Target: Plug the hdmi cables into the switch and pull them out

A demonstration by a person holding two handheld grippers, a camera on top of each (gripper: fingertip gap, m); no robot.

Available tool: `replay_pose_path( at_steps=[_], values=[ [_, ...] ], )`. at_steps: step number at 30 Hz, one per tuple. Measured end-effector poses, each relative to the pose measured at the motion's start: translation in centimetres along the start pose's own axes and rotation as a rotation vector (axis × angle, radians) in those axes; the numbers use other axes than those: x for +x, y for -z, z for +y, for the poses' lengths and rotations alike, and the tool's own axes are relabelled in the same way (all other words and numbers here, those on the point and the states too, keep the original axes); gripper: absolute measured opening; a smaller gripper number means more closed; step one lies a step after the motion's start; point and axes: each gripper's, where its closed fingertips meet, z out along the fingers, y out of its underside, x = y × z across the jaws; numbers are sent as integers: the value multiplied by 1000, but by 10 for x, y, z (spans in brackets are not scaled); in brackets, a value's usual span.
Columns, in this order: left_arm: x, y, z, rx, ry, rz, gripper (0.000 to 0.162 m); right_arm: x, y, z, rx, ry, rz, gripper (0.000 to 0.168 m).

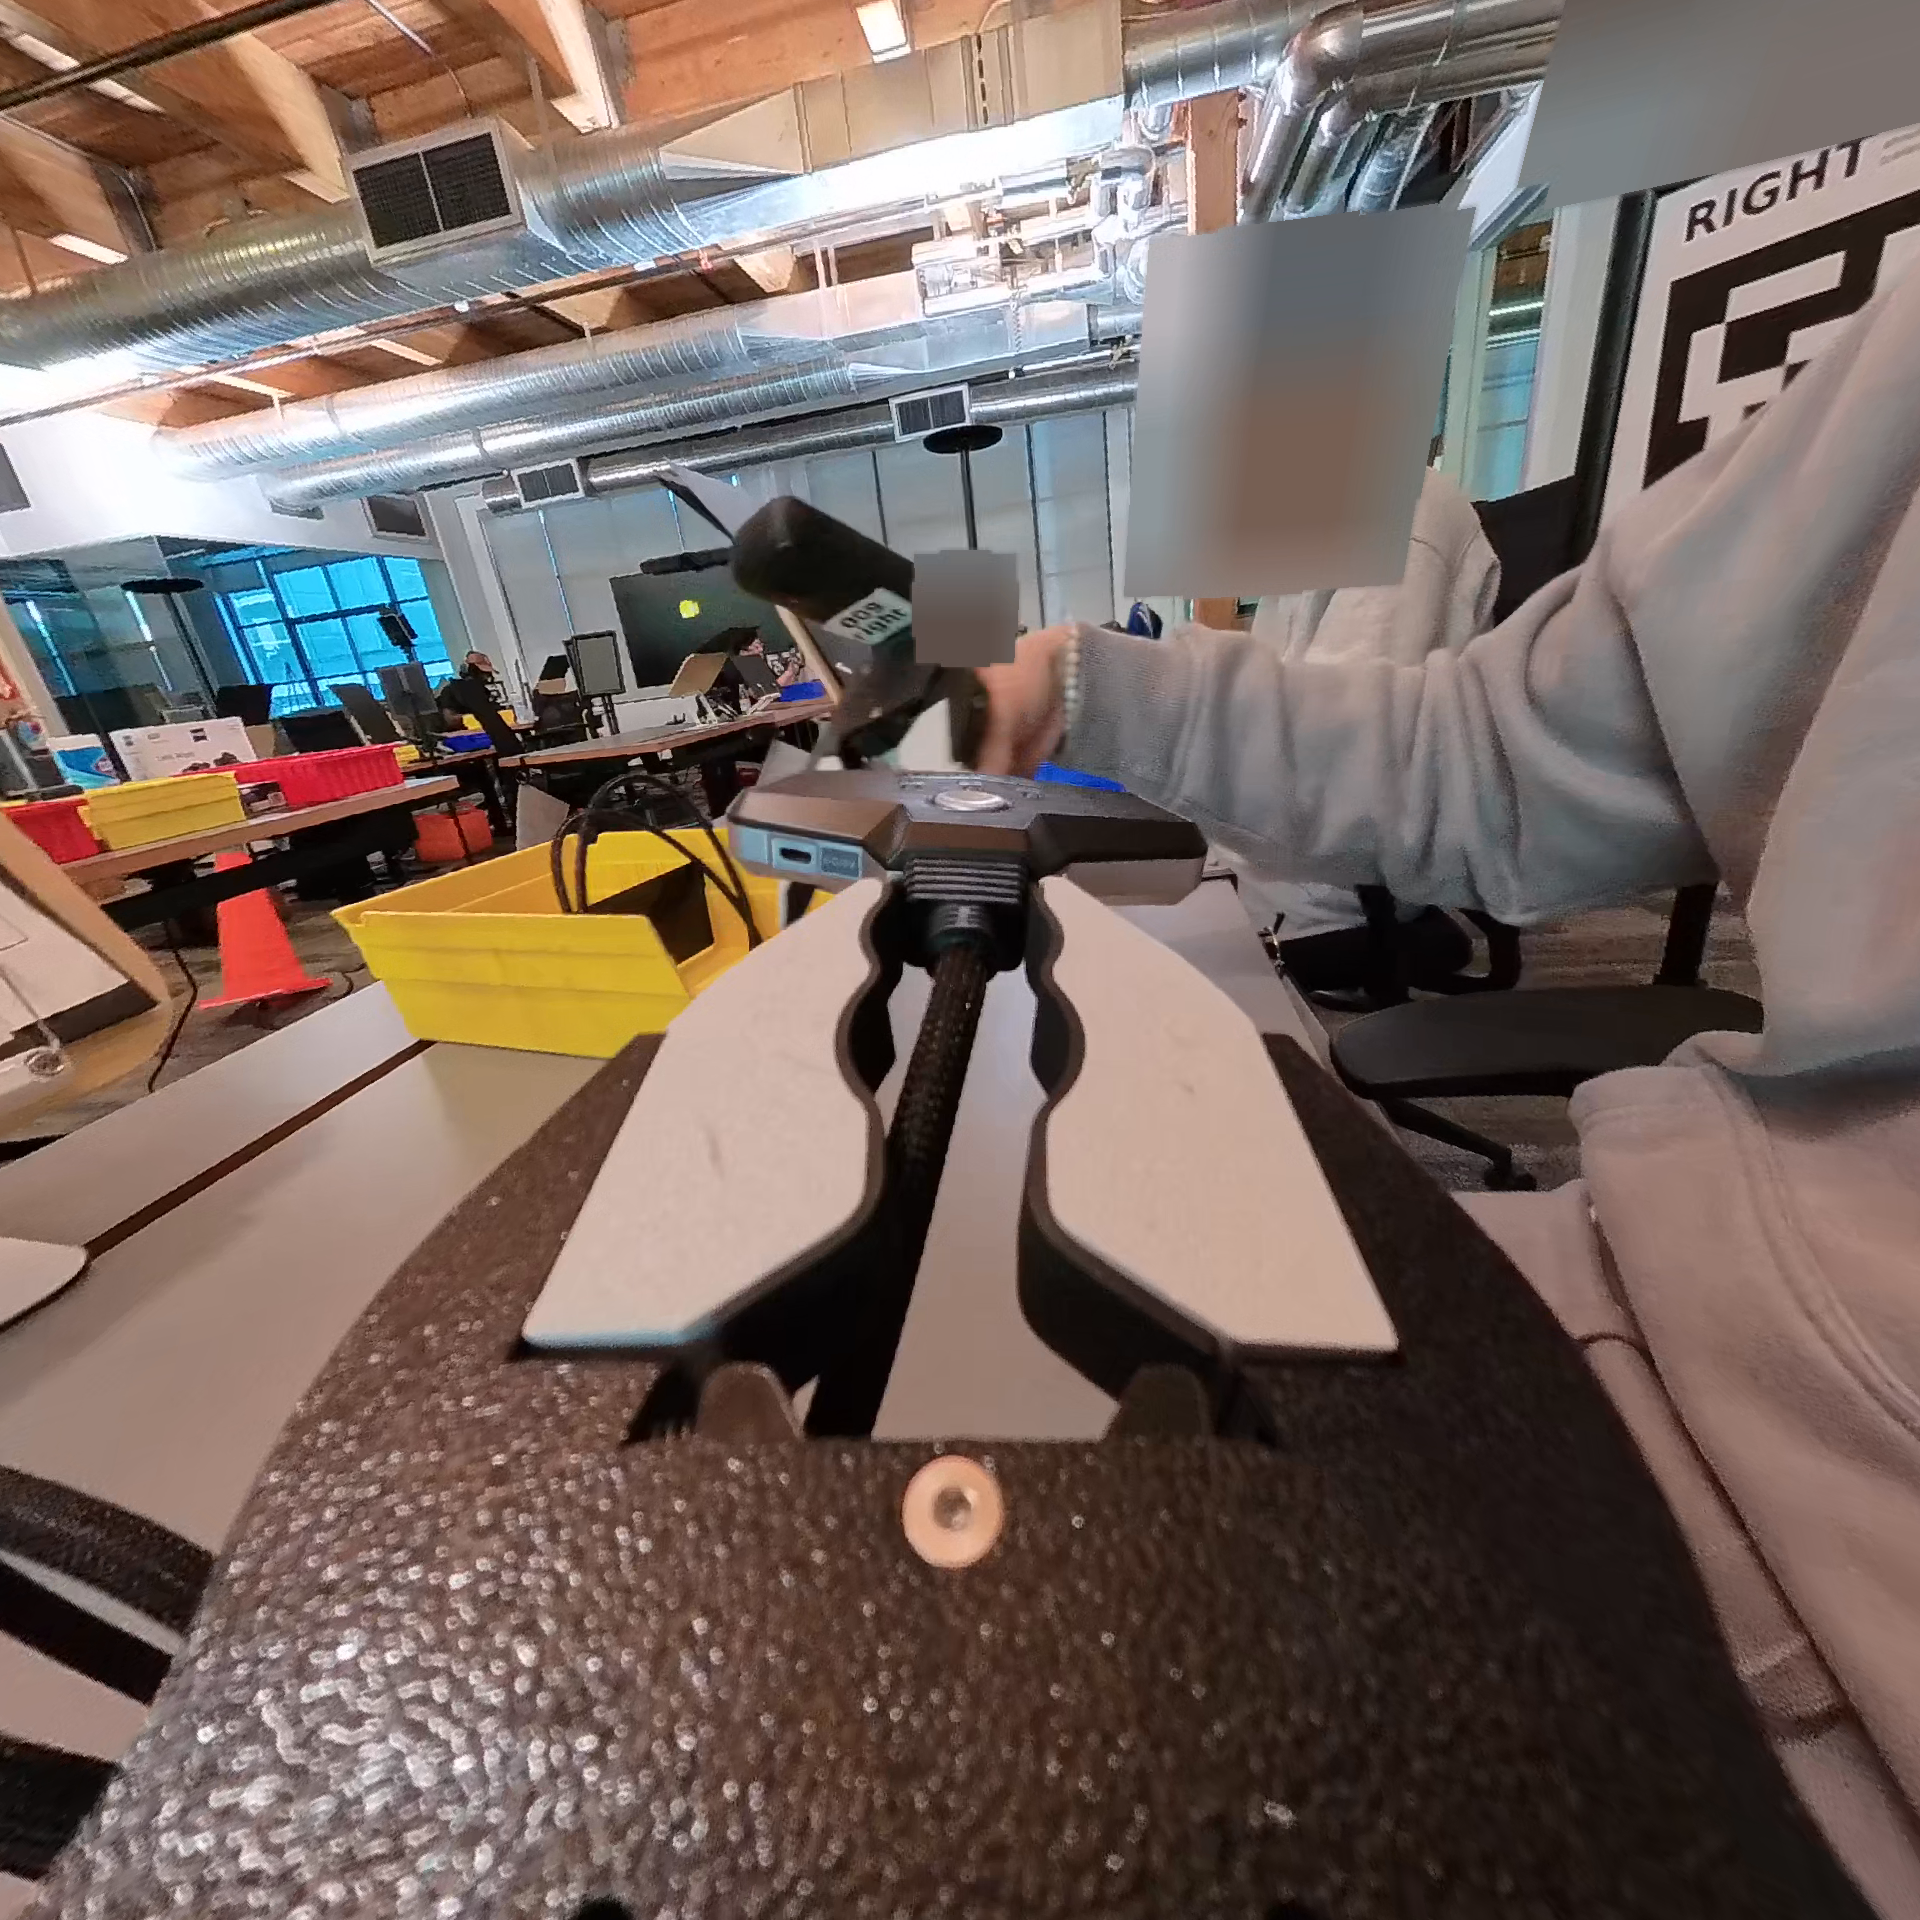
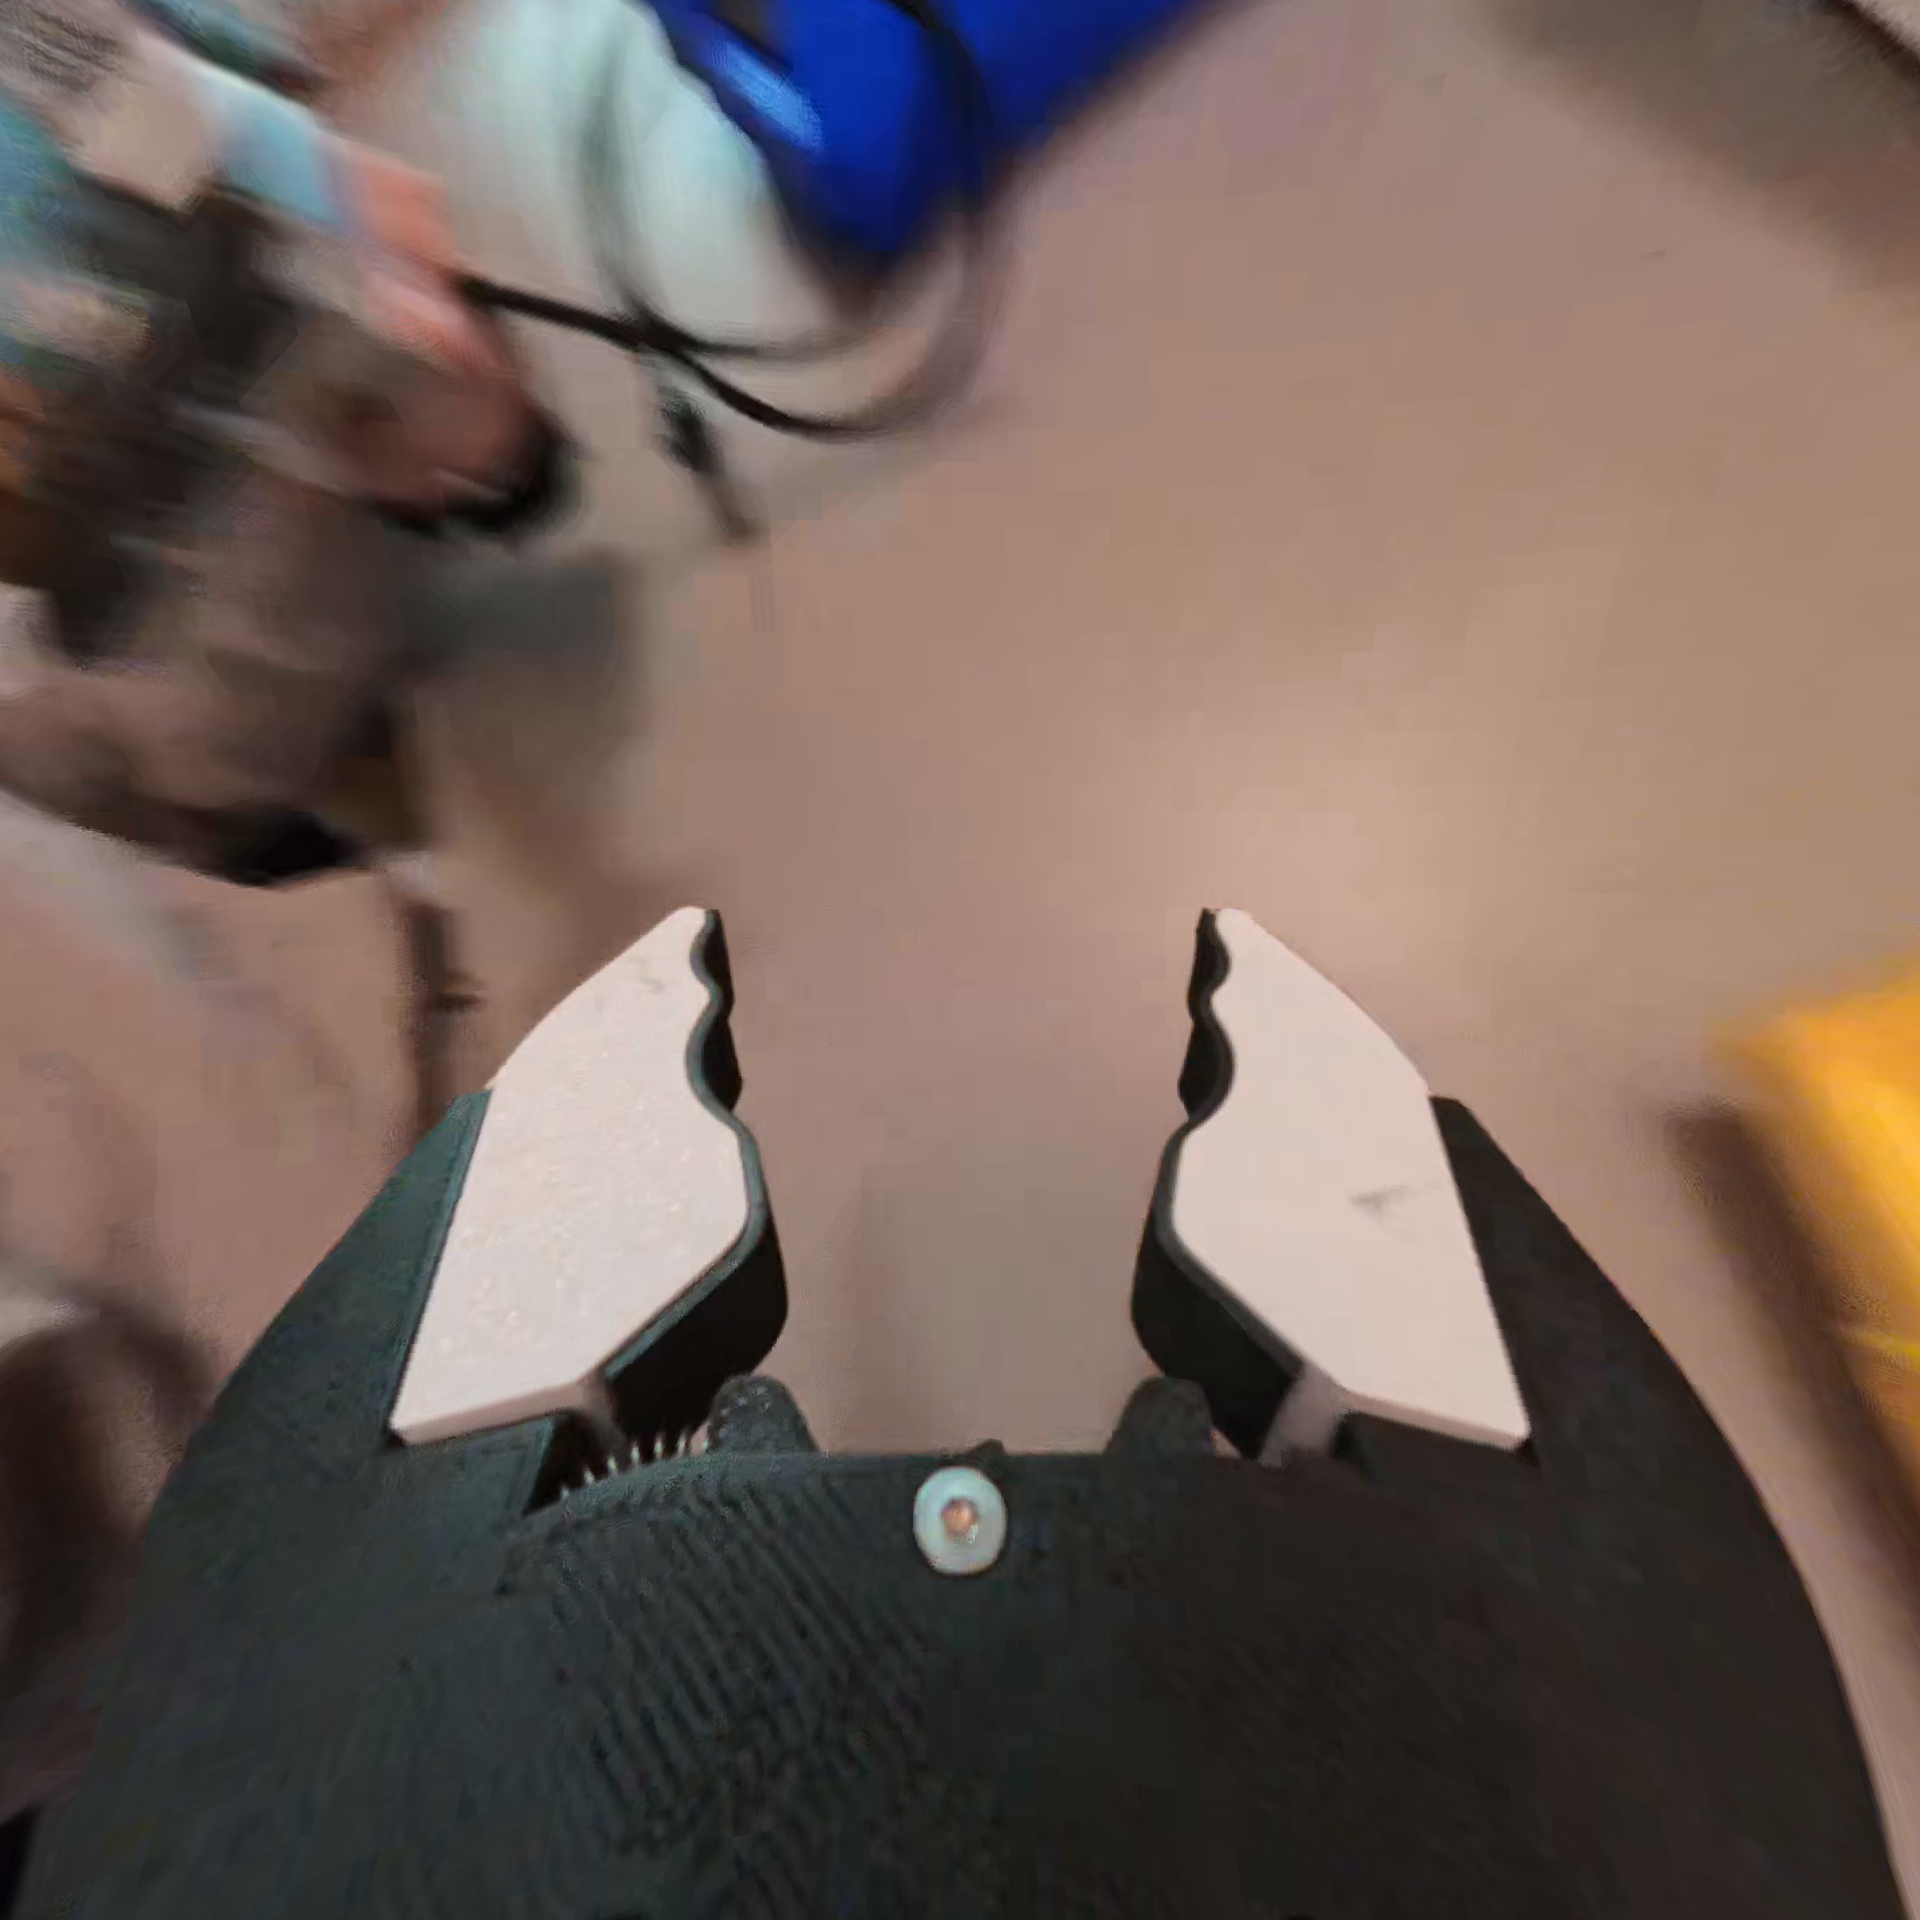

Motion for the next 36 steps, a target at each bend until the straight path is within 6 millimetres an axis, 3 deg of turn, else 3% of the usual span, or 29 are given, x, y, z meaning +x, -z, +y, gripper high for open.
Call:
replay_pose_path(
  at_steps=[2, 5, 7, 9, 10, 14, 21, 28, 31, 36],
  values=[
    [6, -4, -2, -2, -16, 18, 22, -60, -11, -17, 159, -112, -230, 81],
    [18, -15, -5, -29, -81, 43, 22, -122, -12, -45, 352, -356, -526, 79],
    [26, -23, -6, -64, -146, 48, 22, -148, -14, -47, 348, -413, -629, 73],
    [33, -29, -9, -98, -219, 52, 22, -158, -20, -48, 342, -421, -629, 71],
    [37, -31, -9, -119, -259, 53, 22, -163, -19, -53, 366, -432, -640, 61],
    [44, -35, -14, -161, -382, 41, 22, -167, -20, -55, 403, -441, -677, 24],
    [45, -28, -20, -106, -406, 51, 22, -176, -20, -64, 491, -401, -722, 23],
    [37, -23, -27, -83, -393, -13, 25, -175, -20, -74, 506, -226, -647, 23],
    [28, -14, -53, 29, -396, -139, 51, -159, -3, -88, 560, -167, -573, 23],
    [12, 14, -88, 169, -317, -247, 62, -116, 59, -124, 638, 1, -343, 23]
  ],
)
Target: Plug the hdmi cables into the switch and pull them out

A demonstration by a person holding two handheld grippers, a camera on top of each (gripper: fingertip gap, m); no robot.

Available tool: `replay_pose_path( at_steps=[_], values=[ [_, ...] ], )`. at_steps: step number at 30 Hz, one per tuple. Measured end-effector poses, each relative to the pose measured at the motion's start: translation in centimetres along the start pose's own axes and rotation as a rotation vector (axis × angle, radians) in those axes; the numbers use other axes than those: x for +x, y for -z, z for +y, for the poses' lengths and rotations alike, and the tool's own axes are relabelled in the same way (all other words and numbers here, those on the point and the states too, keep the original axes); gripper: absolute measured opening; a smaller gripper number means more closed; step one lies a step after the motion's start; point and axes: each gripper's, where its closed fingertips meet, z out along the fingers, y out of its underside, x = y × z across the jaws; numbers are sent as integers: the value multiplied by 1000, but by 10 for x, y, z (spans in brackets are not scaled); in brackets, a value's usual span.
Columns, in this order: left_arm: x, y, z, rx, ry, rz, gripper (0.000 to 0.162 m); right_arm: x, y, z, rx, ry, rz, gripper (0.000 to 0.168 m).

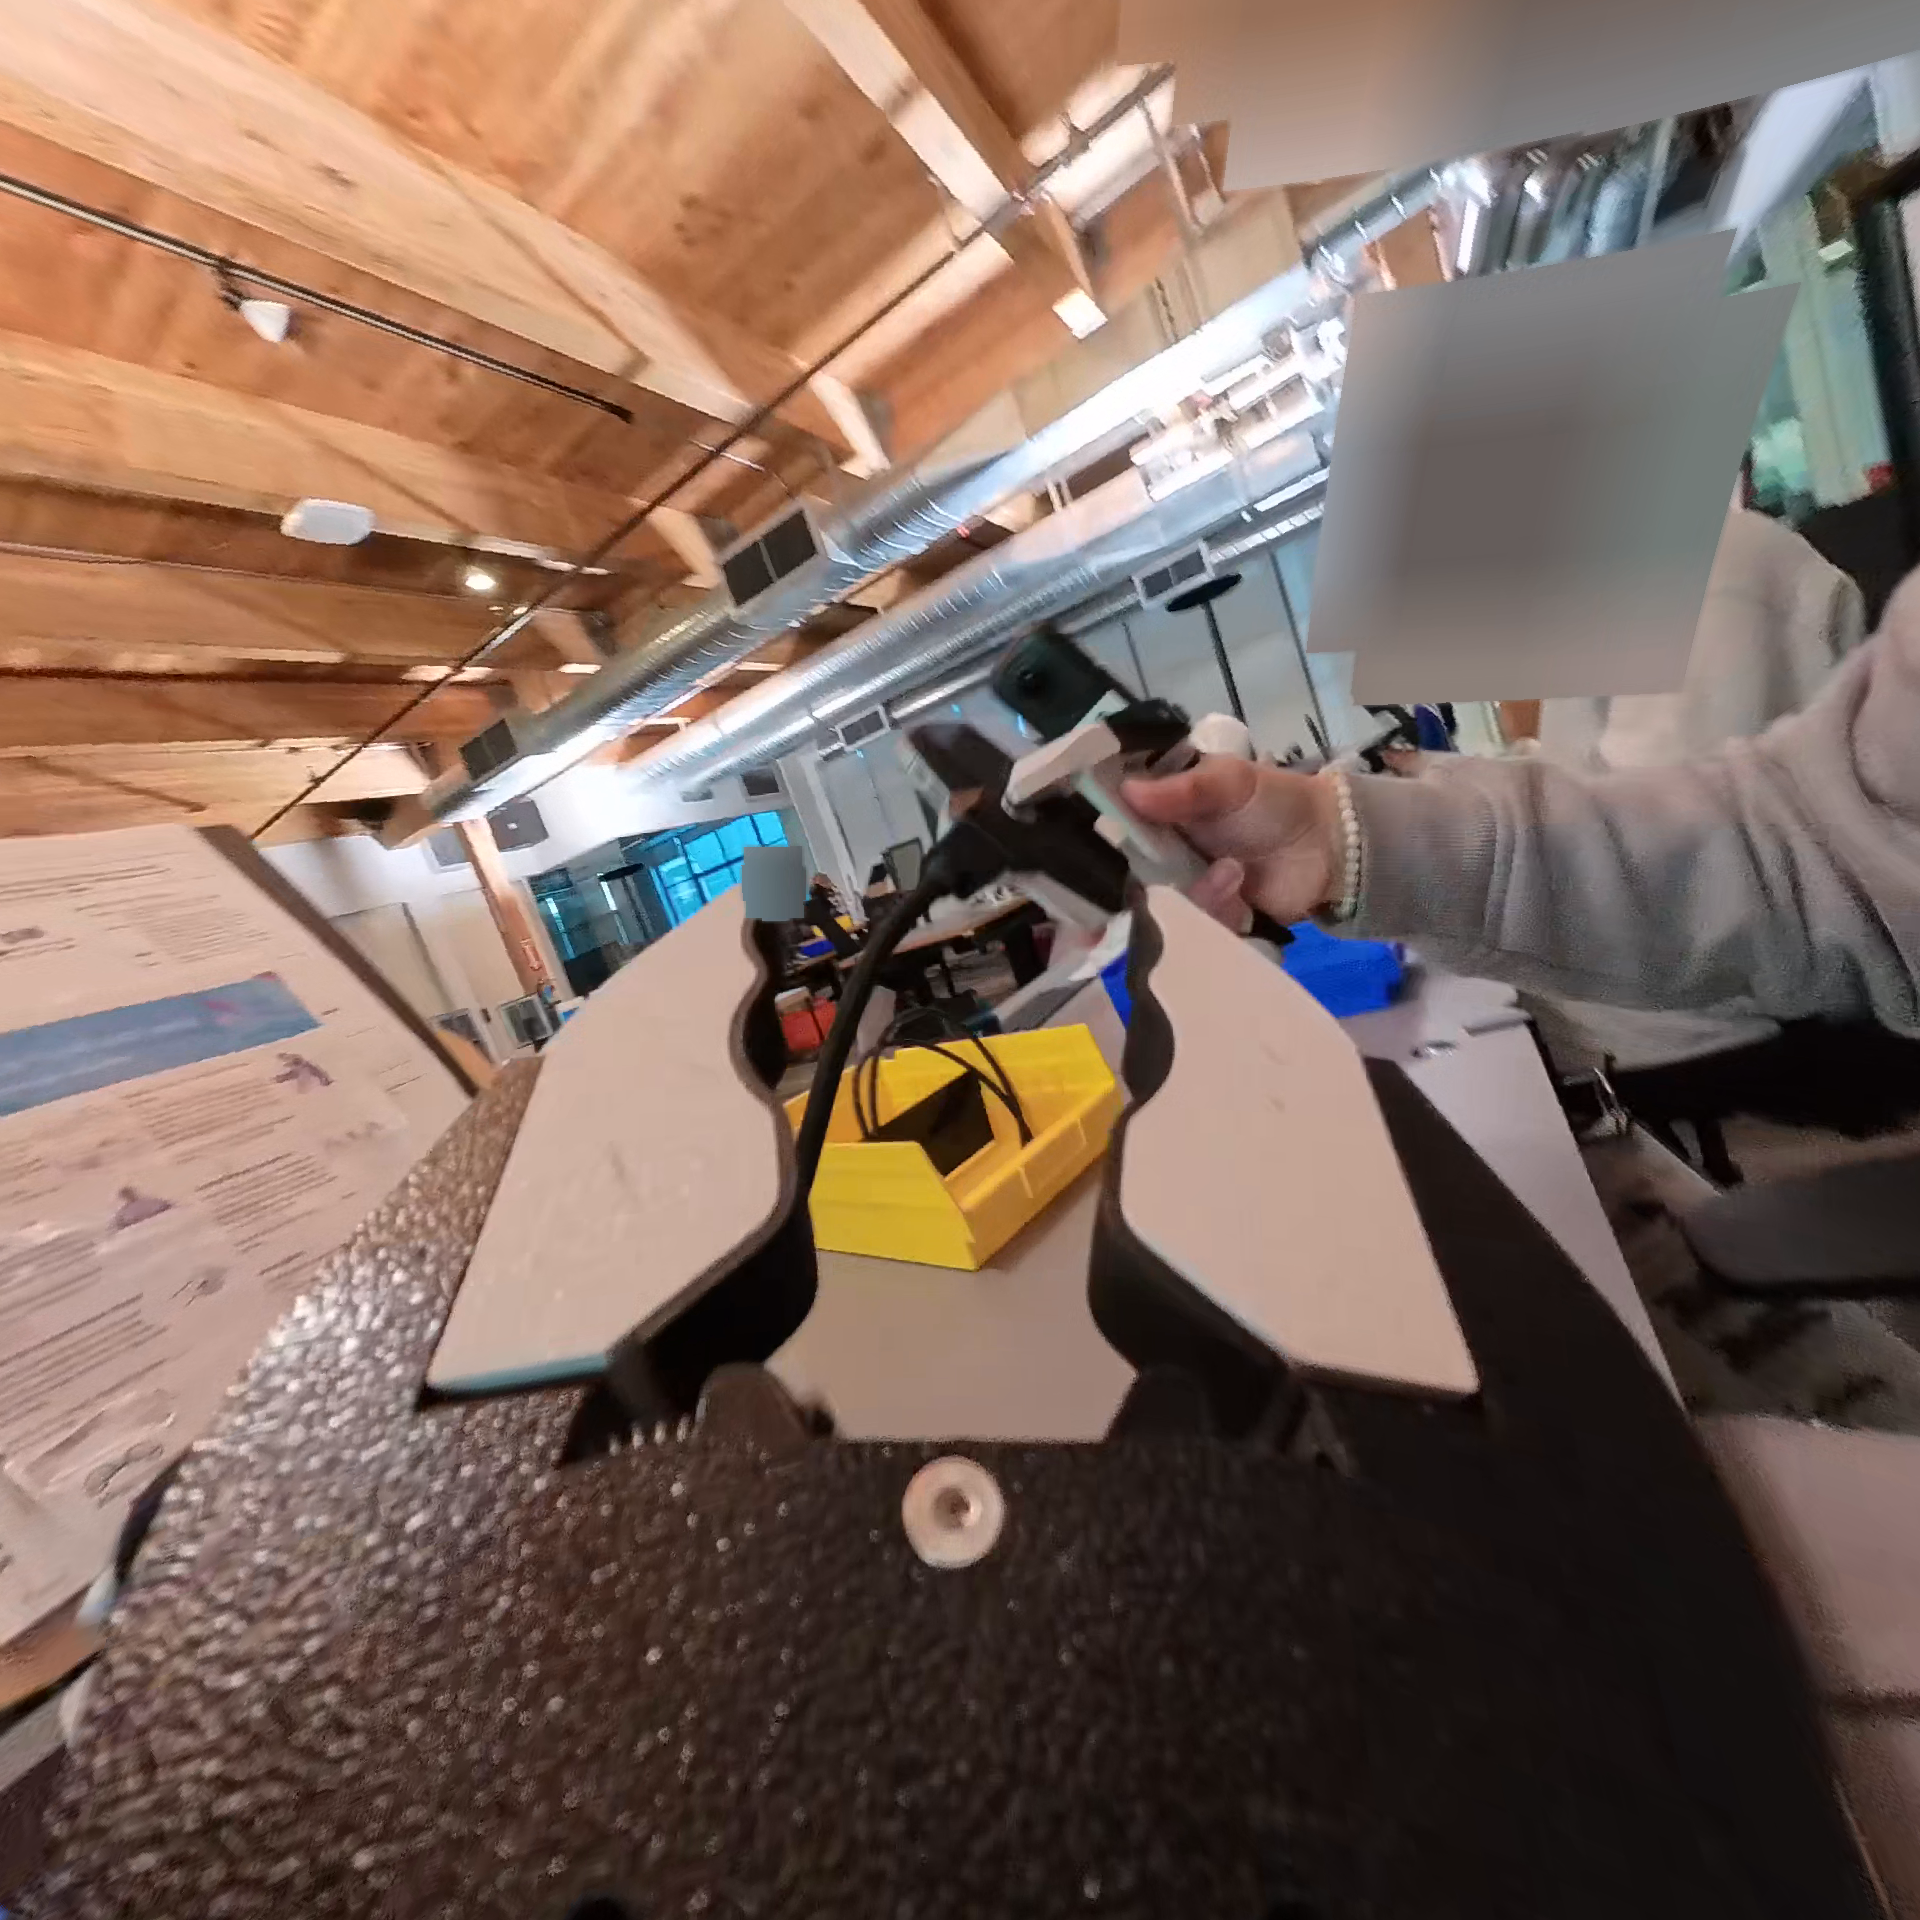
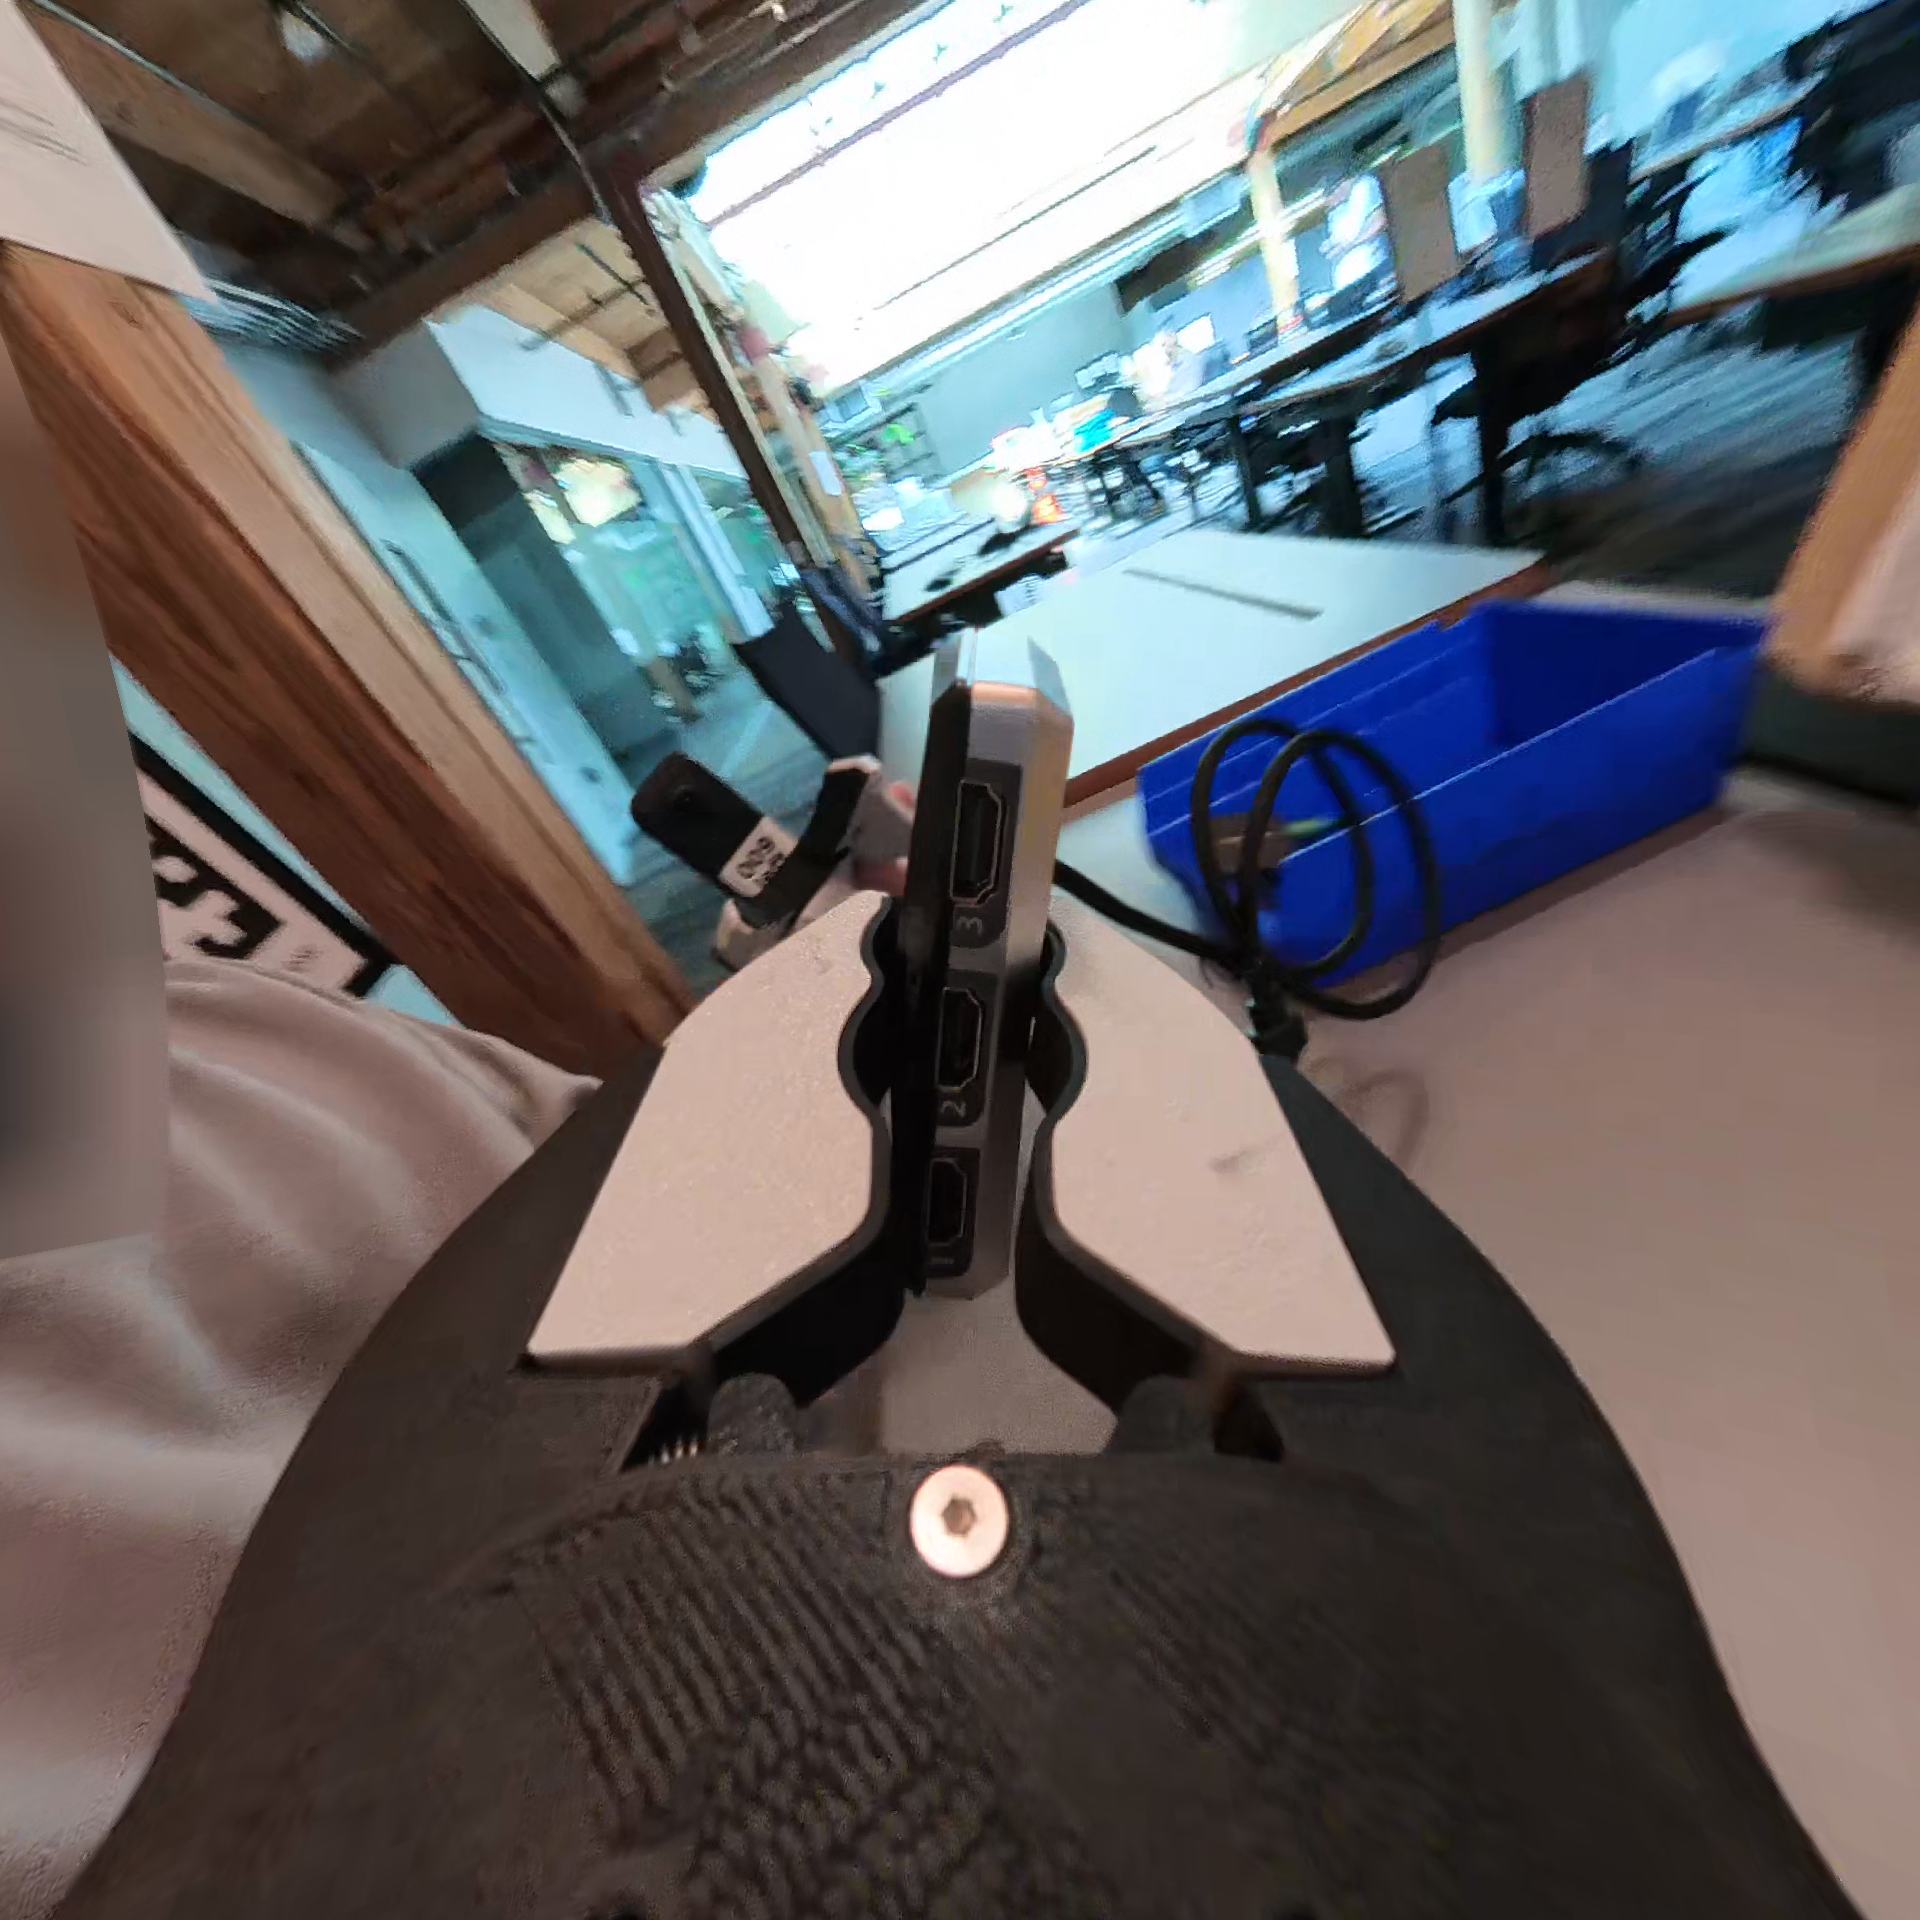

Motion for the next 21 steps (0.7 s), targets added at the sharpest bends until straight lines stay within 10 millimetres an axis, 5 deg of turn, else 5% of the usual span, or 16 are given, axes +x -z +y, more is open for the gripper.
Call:
replay_pose_path(
  at_steps=[5, 10, 15, 21],
  values=[
    [-27, 14, 17, -2, 89, -87, 60, 27, 57, -85, 19, 200, 216, 23],
    [-33, 16, 43, -46, 154, -91, 57, 88, 136, -147, -85, 292, 523, 23],
    [-33, 13, 63, -73, 210, -80, 54, 157, 201, -171, -270, 250, 692, 23],
    [-26, 7, 75, -94, 267, -36, 53, 236, 253, -166, -484, 137, 887, 23]
  ],
)
